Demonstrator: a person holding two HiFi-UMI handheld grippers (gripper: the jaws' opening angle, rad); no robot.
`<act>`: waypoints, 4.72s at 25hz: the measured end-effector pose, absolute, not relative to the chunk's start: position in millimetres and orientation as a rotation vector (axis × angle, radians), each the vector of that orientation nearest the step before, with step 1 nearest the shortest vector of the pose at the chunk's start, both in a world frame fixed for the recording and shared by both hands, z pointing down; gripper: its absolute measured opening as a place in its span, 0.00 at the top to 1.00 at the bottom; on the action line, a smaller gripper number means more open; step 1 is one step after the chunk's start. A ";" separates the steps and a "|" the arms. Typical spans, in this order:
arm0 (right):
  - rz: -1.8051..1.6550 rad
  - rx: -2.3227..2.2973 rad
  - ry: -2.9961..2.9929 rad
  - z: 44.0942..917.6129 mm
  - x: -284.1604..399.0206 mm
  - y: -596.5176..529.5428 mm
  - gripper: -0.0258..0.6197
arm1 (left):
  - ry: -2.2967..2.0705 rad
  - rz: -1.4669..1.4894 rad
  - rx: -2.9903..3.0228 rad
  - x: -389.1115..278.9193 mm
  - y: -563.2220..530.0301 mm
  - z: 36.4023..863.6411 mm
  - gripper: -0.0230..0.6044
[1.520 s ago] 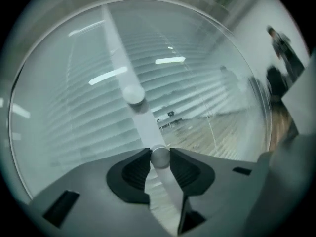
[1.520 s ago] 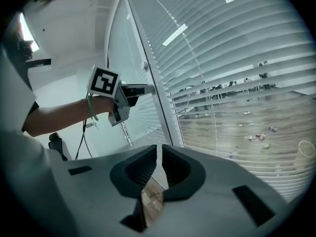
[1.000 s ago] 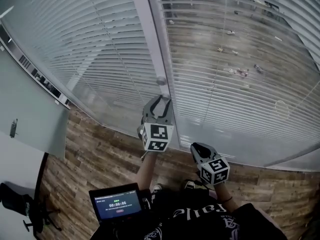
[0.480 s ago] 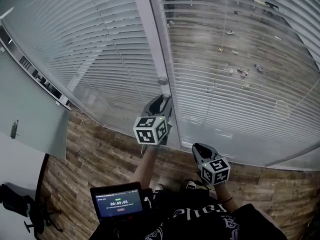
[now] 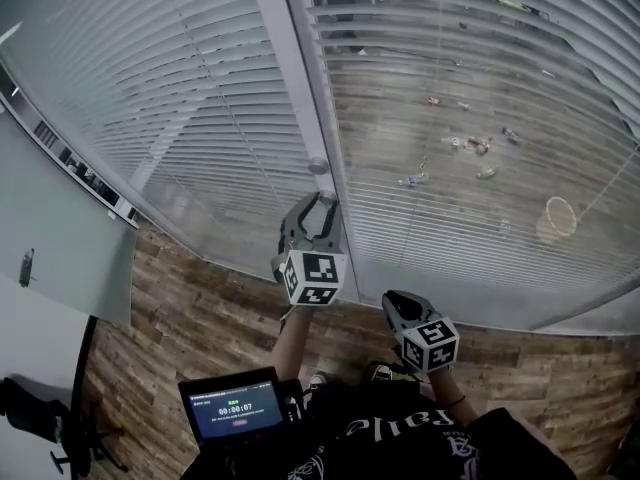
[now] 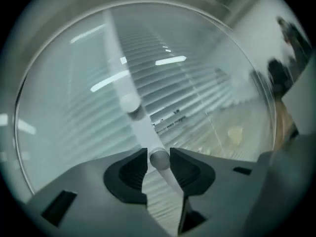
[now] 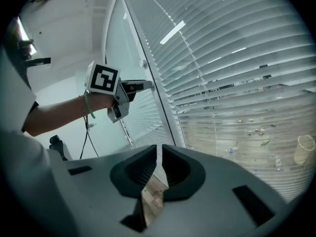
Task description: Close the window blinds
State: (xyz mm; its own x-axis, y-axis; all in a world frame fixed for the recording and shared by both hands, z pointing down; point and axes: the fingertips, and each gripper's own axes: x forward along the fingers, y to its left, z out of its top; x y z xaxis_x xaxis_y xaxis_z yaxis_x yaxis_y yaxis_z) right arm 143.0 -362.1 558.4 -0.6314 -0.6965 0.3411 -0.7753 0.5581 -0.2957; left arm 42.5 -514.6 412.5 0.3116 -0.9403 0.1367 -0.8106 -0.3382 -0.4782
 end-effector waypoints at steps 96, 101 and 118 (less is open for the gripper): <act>0.679 1.720 -2.465 549.9 -87.3 218.2 0.89 | 1.068 -0.297 -3.260 -165.9 182.1 529.3 0.96; 0.698 1.748 -2.456 552.7 -147.3 255.9 0.89 | 1.065 -0.298 -3.241 -230.2 226.5 527.1 0.96; 0.724 1.745 -2.446 560.3 -272.1 351.7 0.89 | 0.984 -0.267 -3.314 -332.1 314.9 538.0 0.96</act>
State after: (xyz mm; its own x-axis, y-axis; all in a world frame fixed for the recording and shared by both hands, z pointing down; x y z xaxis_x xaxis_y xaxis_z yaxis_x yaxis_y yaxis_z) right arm -272.1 351.7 560.3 -0.3614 -0.8813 0.3044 -0.9050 0.2530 -0.3420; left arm -332.1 314.9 538.0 0.8317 -0.5035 0.2338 -0.5527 -0.7907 0.2632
